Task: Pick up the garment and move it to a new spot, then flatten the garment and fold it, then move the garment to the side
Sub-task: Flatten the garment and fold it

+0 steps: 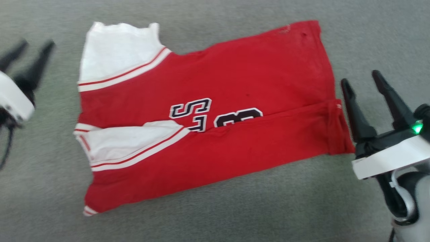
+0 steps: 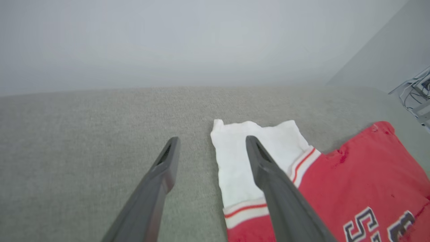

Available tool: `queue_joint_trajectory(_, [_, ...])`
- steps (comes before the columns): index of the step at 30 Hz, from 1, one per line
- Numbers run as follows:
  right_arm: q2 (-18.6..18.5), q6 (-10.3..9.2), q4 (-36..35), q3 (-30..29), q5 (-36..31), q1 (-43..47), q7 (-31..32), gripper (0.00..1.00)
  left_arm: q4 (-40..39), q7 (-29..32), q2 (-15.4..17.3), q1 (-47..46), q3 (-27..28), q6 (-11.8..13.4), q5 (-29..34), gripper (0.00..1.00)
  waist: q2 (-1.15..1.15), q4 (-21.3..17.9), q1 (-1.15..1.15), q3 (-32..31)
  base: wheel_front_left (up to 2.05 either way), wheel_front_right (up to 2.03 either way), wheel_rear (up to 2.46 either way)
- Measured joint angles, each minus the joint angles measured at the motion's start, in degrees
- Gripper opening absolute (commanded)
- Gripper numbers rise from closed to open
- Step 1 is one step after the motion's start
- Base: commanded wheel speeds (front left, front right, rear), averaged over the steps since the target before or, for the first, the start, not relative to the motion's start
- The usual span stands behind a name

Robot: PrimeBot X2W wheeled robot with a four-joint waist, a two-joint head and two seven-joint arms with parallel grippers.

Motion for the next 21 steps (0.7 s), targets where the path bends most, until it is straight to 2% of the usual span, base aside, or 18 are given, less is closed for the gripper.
queue_joint_trajectory(4, [1.9, 0.0, 2.5, 1.4, -1.1, -1.1, -5.7, 1.0, 7.6, 2.0, -2.3, -6.9, 0.6, 0.5, 1.9, 1.0, 0.0, -3.0, 0.0, 1.5, 0.0, 0.0, 0.0])
queue_joint_trajectory(8, [3.0, 0.0, 3.4, 2.8, -1.6, -1.4, -7.4, 1.0, 16.4, 12.9, -4.4, -14.1, -1.6, -1.5, 2.1, 1.0, 0.0, -6.5, 0.0, 3.6, 0.0, 0.0, 0.0])
queue_joint_trajectory(14, [3.3, 0.0, 2.4, 4.3, -0.6, -1.7, -7.1, 1.0, 23.4, 31.4, -7.1, -21.1, -5.1, -2.3, 0.7, 1.0, 0.0, -8.8, 0.0, 6.1, 0.0, 0.0, 0.0])
queue_joint_trajectory(19, [3.2, 0.0, 1.3, 4.8, -0.5, -2.1, -5.6, 1.0, 26.3, 40.7, -9.2, -26.6, -6.4, -2.0, -0.7, 1.0, 0.0, -9.3, 0.0, 7.8, 0.0, 0.0, 0.0])
queue_joint_trajectory(20, [3.2, 0.0, 1.0, 5.0, -0.4, -2.2, -5.2, 1.0, 26.5, 42.3, -9.3, -27.4, -6.7, -2.1, -0.5, 0.65, 0.0, -9.2, 0.0, 8.0, 0.0, 0.0, 0.0])
queue_joint_trajectory(21, [2.9, 0.0, 0.9, 5.3, -0.4, -2.5, -4.6, 1.0, 26.6, 43.7, -9.4, -28.0, -7.1, -2.5, -0.5, 0.37, 0.0, -9.1, 0.0, 8.2, 0.0, 0.0, 0.0])
